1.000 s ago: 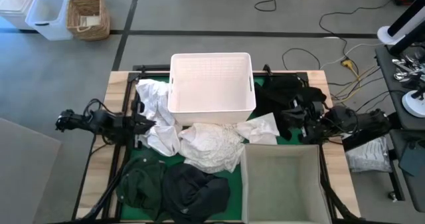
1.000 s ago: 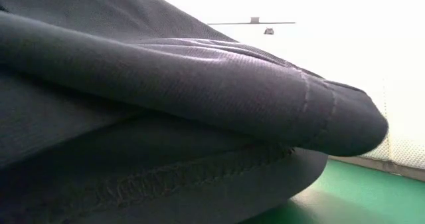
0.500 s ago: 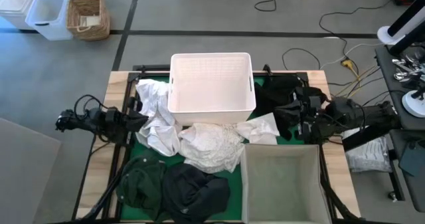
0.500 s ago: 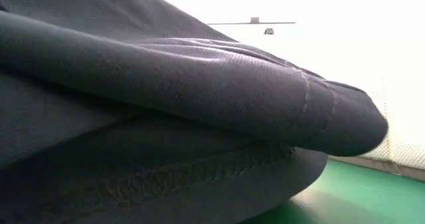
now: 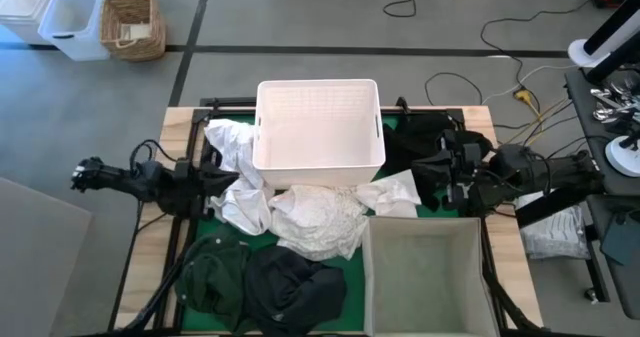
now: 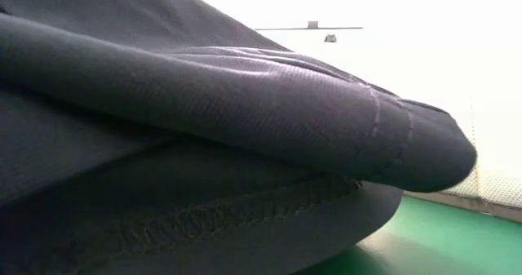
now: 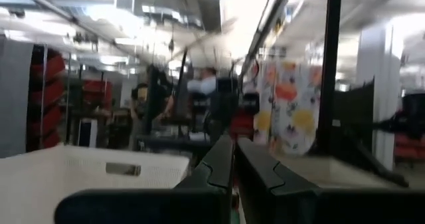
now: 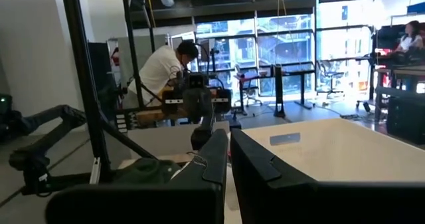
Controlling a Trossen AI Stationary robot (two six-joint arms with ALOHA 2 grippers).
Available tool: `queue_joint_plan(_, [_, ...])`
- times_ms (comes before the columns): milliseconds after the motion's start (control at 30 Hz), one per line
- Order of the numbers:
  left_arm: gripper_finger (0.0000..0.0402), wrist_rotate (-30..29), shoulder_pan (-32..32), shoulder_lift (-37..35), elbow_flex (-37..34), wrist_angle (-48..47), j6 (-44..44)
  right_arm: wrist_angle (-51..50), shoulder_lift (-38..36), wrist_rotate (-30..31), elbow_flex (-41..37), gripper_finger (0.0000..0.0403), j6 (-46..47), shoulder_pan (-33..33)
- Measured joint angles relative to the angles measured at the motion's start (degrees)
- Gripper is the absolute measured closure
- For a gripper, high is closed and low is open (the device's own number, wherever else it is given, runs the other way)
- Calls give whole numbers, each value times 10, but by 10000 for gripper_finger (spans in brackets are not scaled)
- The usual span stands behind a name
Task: Pick and place trash into bin
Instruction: Put the black shorts into the white fabric storage bin
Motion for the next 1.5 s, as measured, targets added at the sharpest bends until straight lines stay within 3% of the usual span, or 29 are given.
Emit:
queue_joint_plan(467, [401,11,-54,204,287,-393,-87,0,1,0,0,390,0,0])
queue_joint_plan(700, [401,77,-122,298,426,-568,-144,0,1,0,0,390,0,0])
queue_joint_plan(933, [401,78,-196,405,520,-777,-244,0,1,0,0,390,0,0])
queue_joint_plan(1233, [401,81,-241,519,549,-787,-312,0,1,0,0,390,0,0])
queue_joint_plan(1500, [401,80,-244,619,590,-775,-306,0,1,0,0,390,0,0])
